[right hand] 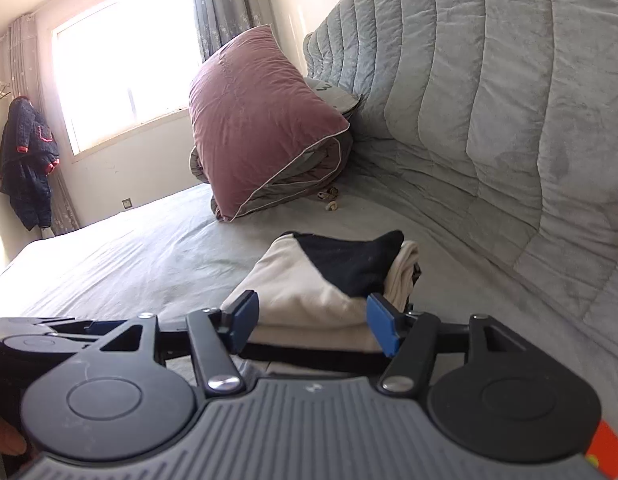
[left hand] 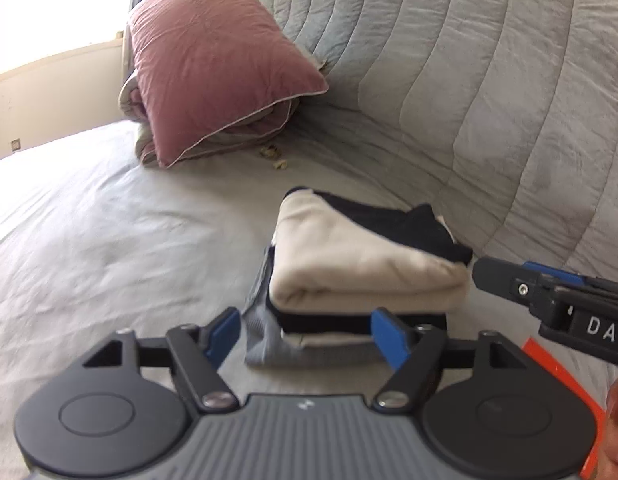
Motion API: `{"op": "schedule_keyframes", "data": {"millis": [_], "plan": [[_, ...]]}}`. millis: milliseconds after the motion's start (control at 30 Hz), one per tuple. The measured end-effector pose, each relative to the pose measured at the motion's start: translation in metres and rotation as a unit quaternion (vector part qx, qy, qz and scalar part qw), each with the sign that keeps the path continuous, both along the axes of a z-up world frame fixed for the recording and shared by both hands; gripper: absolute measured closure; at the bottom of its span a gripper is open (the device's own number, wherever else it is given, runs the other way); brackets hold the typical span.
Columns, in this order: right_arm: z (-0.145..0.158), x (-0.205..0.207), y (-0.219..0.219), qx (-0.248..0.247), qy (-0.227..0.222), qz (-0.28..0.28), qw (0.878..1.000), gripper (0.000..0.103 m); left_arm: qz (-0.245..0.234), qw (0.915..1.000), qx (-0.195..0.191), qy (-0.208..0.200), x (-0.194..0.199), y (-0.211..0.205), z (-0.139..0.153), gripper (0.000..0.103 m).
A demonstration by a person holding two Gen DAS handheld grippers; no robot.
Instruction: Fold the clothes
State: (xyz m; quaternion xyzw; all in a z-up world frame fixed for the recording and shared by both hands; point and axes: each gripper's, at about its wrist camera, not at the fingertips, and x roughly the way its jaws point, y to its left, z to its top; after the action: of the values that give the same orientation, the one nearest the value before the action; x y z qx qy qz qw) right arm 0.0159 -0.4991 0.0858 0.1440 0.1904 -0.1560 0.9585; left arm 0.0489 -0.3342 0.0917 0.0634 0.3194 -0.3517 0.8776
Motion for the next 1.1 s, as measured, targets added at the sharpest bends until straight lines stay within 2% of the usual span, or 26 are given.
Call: {"op": "schedule_keyframes", "data": {"millis": [133,300,400,467,567,800,933,1100], "plan": [[0.005,-0.019,0.020,0.005,0.005,0.003,1.000,0.031,0.014,0.9997,0.014,0.016,-0.024,0.020,0.004,0.016],[0.006,-0.041,0.038,0.019,0.017,0.001,1.000,0.023,0.023,0.9993,0.013,0.025,-0.050,0.049,0.004,0.001],[0.003,-0.051,0.049,0.020,0.025,0.003,0.999,0.013,0.021,0.9986,0.028,0.041,-0.064,0.065,0.000,0.001],[-0.002,-0.056,0.057,0.022,0.031,0.003,0.999,0.000,0.021,0.9975,0.046,0.048,-0.074,0.074,-0.005,0.001],[-0.014,-0.060,0.068,0.030,0.040,-0.004,0.999,0.000,0.024,0.9957,0.075,0.049,-0.086,0.088,-0.015,0.001],[-0.042,-0.067,0.089,0.058,0.047,-0.025,0.997,0.000,0.029,0.9933,0.092,0.064,-0.099,0.123,-0.041,0.001],[-0.052,-0.066,0.096,0.051,0.049,-0.035,0.997,0.000,0.028,0.9942,0.093,0.046,-0.109,0.150,-0.057,0.000],[-0.063,-0.065,0.104,0.039,0.053,-0.047,0.997,0.000,0.060,0.9909,0.110,0.049,-0.107,0.169,-0.084,0.000]]}}
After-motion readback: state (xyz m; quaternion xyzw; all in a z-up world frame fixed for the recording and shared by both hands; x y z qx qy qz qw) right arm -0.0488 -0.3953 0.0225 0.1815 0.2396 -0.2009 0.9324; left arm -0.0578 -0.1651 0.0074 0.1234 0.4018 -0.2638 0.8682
